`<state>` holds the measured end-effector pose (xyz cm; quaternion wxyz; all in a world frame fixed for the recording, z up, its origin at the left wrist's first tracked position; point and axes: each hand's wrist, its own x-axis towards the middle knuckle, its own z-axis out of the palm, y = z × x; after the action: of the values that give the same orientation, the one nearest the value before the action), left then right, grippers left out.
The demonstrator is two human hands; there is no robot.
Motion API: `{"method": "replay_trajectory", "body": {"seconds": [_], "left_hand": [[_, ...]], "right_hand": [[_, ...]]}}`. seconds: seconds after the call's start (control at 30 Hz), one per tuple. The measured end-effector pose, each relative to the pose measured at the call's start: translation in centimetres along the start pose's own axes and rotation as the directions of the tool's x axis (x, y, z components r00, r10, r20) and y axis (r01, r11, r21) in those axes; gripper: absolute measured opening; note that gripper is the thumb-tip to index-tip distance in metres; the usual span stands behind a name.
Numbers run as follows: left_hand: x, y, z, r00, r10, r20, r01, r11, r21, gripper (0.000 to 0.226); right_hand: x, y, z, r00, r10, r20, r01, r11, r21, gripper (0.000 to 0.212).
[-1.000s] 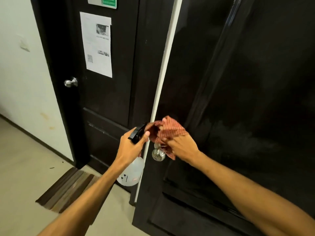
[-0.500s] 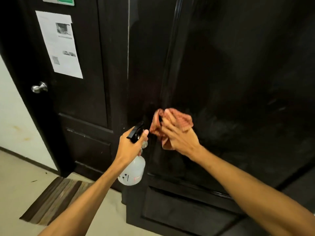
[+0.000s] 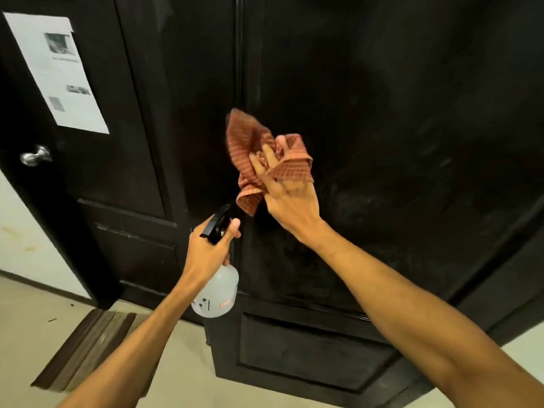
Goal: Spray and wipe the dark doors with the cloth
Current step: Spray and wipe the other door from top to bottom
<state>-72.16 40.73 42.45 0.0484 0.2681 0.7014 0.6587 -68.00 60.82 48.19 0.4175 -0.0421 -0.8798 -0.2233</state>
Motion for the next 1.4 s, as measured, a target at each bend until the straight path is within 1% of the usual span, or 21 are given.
{"method": "replay_trajectory", "body": {"seconds": [0.13, 0.2, 0.23, 0.3, 0.37, 0.4, 0.5, 0.57, 0.63, 0.7, 0.73, 0.8, 0.9, 0.97, 1.0, 1.07, 1.1, 1.13, 1.27, 1.33, 1.4], "left_hand": [[-1.7, -0.1, 3.1, 0.998, -0.015, 0.056, 0.015, 1.0, -0.003, 0.023], [-1.8, 0.8, 4.5, 0.996, -0.021, 0.082, 0.022, 1.0, -0.007, 0.022], [-1.8, 1.2, 5.1, 0.996, -0.02, 0.092, 0.021, 1.0, -0.016, 0.022], [-1.9, 1.9, 6.1, 0.994, -0.007, 0.108, 0.011, 0.999, -0.033, 0.021], [-2.3, 2.1, 6.9, 0.993, 0.011, 0.114, -0.006, 0.999, -0.042, 0.018], [-2.7, 2.1, 7.2, 0.993, 0.022, 0.115, -0.018, 0.999, -0.034, 0.019], [-3.4, 2.1, 7.6, 0.993, 0.039, 0.114, -0.039, 0.999, 0.002, 0.028], [-3.0, 2.9, 7.8, 0.993, 0.03, 0.118, -0.03, 1.0, -0.003, 0.03], [-2.5, 4.1, 8.6, 0.991, 0.049, 0.123, -0.046, 0.999, -0.023, 0.026], [-2.8, 4.3, 9.6, 0.988, 0.061, 0.141, -0.057, 0.998, -0.029, 0.023], [-3.3, 4.1, 10.3, 0.986, 0.061, 0.155, -0.057, 0.998, -0.031, 0.022], [-4.4, 3.5, 11.8, 0.981, 0.054, 0.185, -0.051, 0.998, -0.021, 0.021], [-4.7, 3.8, 13.5, 0.977, 0.043, 0.207, -0.036, 0.999, -0.037, 0.018], [-4.5, 4.8, 15.0, 0.97, 0.042, 0.238, -0.026, 0.997, -0.07, 0.016], [-4.4, 5.2, 15.6, 0.965, 0.048, 0.257, -0.029, 0.997, -0.076, 0.016], [-4.7, 5.7, 17.5, 0.954, 0.053, 0.294, -0.03, 0.996, -0.083, 0.016], [-5.0, 5.9, 18.5, 0.95, 0.054, 0.306, -0.025, 0.995, -0.096, 0.017], [-5.4, 6.0, 19.5, 0.947, 0.055, 0.318, -0.02, 0.994, -0.111, 0.016], [-6.7, 6.7, 23.2, 0.923, 0.067, 0.379, -0.018, 0.991, -0.133, 0.014], [-6.7, 7.8, 24.8, 0.913, 0.085, 0.398, -0.029, 0.989, -0.144, 0.018], [-6.6, 9.2, 26.7, 0.901, 0.113, 0.418, -0.046, 0.985, -0.168, 0.021]], "right_hand": [[-10.4, 0.1, 1.6, 0.974, -0.143, 0.178, 0.145, 0.989, 0.002, 0.067], [-11.5, 2.4, 1.8, 0.965, -0.2, 0.17, 0.209, 0.977, -0.04, 0.063], [-10.5, 3.7, 1.3, 0.986, -0.136, 0.097, 0.143, 0.987, -0.068, 0.062], [-8.7, 6.2, -0.2, 0.982, 0.167, -0.087, -0.171, 0.984, -0.042, 0.063], [-9.6, 6.2, -0.8, 0.937, 0.344, -0.062, -0.346, 0.938, -0.026, 0.07], [-11.5, 5.4, -0.1, 0.95, 0.311, 0.0, -0.311, 0.95, -0.04, 0.074], [-18.2, 2.4, 1.7, 0.952, -0.009, 0.304, 0.006, 1.0, 0.011, 0.071], [-17.6, 4.3, 0.9, 0.963, -0.037, 0.268, 0.043, 0.999, -0.016, 0.065], [-14.7, 8.0, -1.1, 0.978, 0.187, 0.088, -0.182, 0.982, -0.058, 0.07], [-13.5, 10.6, -2.6, 0.889, 0.457, -0.029, -0.457, 0.889, -0.011, 0.079], [-14.4, 10.6, -2.7, 0.862, 0.506, -0.021, -0.506, 0.863, -0.006, 0.08], [-18.6, 9.0, -1.0, 0.889, 0.452, 0.066, -0.452, 0.892, -0.02, 0.078], [-24.0, 7.7, -0.2, 0.931, 0.181, 0.316, -0.184, 0.983, -0.021, 0.072], [-22.9, 11.2, -1.5, 0.953, 0.215, 0.214, -0.203, 0.976, -0.077, 0.065], [-21.7, 13.3, -2.7, 0.93, 0.347, 0.118, -0.337, 0.936, -0.098, 0.064], [-20.0, 17.3, -4.8, 0.732, 0.68, -0.049, -0.681, 0.732, -0.011, 0.069], [-19.9, 18.5, -5.4, 0.627, 0.775, -0.08, -0.774, 0.632, 0.049, 0.07], [-20.6, 18.9, -5.5, 0.603, 0.793, -0.084, -0.791, 0.608, 0.068, 0.07], [-28.3, 15.5, -3.4, 0.834, 0.536, 0.132, -0.541, 0.841, 0.004, 0.071], [-29.2, 17.0, -4.0, 0.87, 0.458, 0.183, -0.471, 0.882, 0.031, 0.069], [-26.7, 20.9, -5.8, 0.828, 0.557, 0.067, -0.559, 0.829, 0.01, 0.062]]}}
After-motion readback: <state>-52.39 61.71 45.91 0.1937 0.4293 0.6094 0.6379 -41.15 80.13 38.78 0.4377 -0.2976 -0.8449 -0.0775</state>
